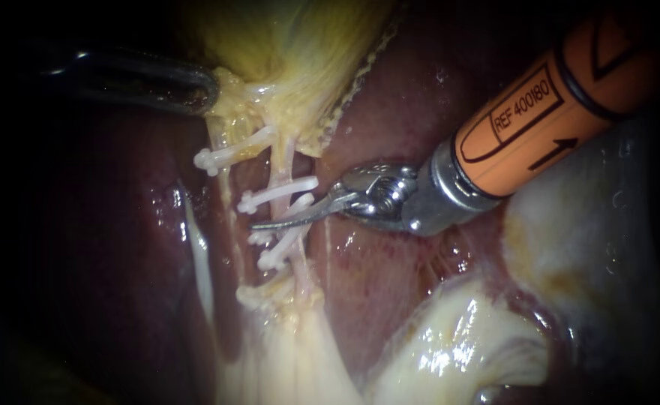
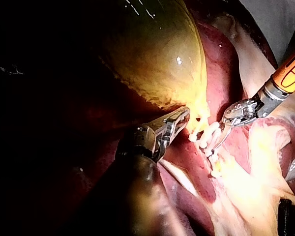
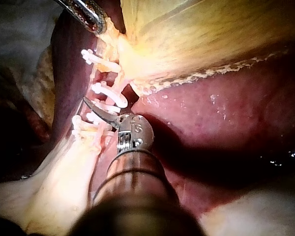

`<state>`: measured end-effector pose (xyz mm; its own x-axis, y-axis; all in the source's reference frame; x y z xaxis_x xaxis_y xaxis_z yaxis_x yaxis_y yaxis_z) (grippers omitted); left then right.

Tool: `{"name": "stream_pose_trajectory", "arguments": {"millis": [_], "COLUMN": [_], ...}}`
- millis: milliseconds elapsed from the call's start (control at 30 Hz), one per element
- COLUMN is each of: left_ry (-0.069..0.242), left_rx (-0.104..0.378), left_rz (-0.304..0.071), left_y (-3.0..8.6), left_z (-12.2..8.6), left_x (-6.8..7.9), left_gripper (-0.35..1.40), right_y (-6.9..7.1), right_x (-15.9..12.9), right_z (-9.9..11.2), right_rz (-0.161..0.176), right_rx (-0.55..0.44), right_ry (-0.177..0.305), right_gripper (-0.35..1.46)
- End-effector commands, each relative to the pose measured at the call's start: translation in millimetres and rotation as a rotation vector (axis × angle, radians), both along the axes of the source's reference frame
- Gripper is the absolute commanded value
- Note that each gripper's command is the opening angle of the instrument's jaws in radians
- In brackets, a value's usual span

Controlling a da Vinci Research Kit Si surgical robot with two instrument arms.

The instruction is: Go to the cutting position right tube

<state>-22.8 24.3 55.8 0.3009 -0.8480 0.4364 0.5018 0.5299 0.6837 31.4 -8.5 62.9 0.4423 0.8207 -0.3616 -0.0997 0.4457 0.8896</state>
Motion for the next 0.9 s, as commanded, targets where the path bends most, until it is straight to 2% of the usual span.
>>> {"name": "stream_pose_trajectory", "arguments": {"millis": [33,167,300,467,533,700,900], "left_ry": [0.0,0.0,-0.001,-0.001,-0.001,-0.001,-0.001], "left_rx": [0.0,0.0,0.0,0.0,0.0,0.005,0.004], "left_rz": [0.0,0.0,0.001,0.001,0.001,-0.003,-0.003], "left_y": [0.0,0.0,0.0,0.0,0.0,0.0,-0.1], "left_z": [0.0,0.0,0.1,0.1,0.1,0.1,0.1], "left_x": [0.0,0.0,0.0,0.1,0.1,0.1,0.1], "left_gripper": [-0.35,-0.35,-0.35,-0.35,-0.35,-0.35,-0.35], "right_y": [0.0,-0.2,0.4,1.4,1.6,1.8,1.3], "right_x": [-0.2,-1.4,-2.8,-4.7,-5.1,-4.8,-3.6], "right_z": [-0.1,-0.6,-1.4,-2.6,-2.9,-2.9,-2.4], "right_rz": [-0.003,-0.019,-0.041,-0.115,-0.13,-0.152,-0.175], "right_rx": [0.0,0.007,0.018,0.038,0.04,0.041,0.063], "right_ry": [0.001,0.009,0.014,0.023,0.032,0.047,0.077], "right_gripper": [1.45,1.45,1.45,1.43,1.43,1.42,1.42]}}
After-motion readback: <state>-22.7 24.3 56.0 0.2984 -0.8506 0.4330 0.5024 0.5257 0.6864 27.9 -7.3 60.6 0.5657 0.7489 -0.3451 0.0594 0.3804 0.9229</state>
